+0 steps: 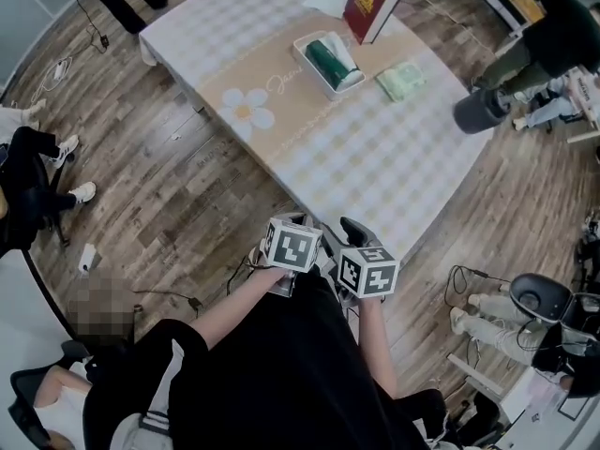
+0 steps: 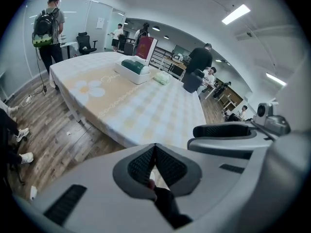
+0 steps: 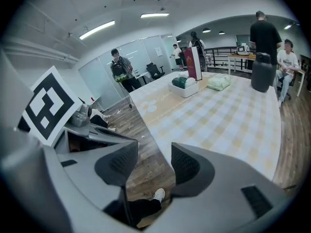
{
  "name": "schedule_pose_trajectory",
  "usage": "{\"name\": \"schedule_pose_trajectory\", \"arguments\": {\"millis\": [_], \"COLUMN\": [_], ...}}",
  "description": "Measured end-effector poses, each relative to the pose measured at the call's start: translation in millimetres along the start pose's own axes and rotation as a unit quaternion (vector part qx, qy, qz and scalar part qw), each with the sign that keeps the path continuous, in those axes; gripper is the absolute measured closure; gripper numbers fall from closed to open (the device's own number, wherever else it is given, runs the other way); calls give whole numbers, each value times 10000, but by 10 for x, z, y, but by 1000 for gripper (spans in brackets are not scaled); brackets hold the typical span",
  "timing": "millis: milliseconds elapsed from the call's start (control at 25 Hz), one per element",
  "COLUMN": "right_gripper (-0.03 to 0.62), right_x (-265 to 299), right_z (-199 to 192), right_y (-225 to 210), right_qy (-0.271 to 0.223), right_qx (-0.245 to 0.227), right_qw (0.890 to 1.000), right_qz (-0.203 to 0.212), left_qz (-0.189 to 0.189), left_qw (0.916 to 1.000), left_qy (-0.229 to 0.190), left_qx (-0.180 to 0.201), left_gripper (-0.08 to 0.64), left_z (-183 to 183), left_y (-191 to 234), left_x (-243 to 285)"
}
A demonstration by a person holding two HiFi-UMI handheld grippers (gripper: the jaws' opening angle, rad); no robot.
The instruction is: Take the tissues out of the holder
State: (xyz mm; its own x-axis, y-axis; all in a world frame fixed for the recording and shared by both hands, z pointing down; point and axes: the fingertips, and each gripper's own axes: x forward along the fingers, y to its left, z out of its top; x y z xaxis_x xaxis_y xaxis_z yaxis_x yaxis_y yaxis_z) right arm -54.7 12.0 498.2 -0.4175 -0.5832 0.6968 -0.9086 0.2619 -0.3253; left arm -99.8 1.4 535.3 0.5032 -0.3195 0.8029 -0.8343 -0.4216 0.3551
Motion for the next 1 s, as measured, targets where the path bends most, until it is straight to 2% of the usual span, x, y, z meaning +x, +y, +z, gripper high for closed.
{"name": "schedule_pose_trajectory", "arguments": {"millis": [200, 520, 800, 1000], "right_gripper": [372, 359, 335, 328], "right_x": [-123, -204, 115, 439], "right_z": [128, 380, 781, 1122], "right_y": [-406, -797, -930, -993], "right_qy": [43, 88, 52, 50], "right_qx": [-332, -746, -1017, -1054], "right_qw": [9993, 9957, 9927, 9932], "right_qz": [170, 544, 651, 491], "left_qz": [437, 811, 980, 897], "left_qw": [9988, 9946, 9910, 9920], "left_qy": [-236, -328, -435, -431], "left_qx": [-33, -551, -802, -781], "left_gripper": [554, 553, 554, 554], "left_z": [211, 416, 654, 941], "left_y": [-253, -459, -273, -31], "left_x": [203, 341, 414, 539]}}
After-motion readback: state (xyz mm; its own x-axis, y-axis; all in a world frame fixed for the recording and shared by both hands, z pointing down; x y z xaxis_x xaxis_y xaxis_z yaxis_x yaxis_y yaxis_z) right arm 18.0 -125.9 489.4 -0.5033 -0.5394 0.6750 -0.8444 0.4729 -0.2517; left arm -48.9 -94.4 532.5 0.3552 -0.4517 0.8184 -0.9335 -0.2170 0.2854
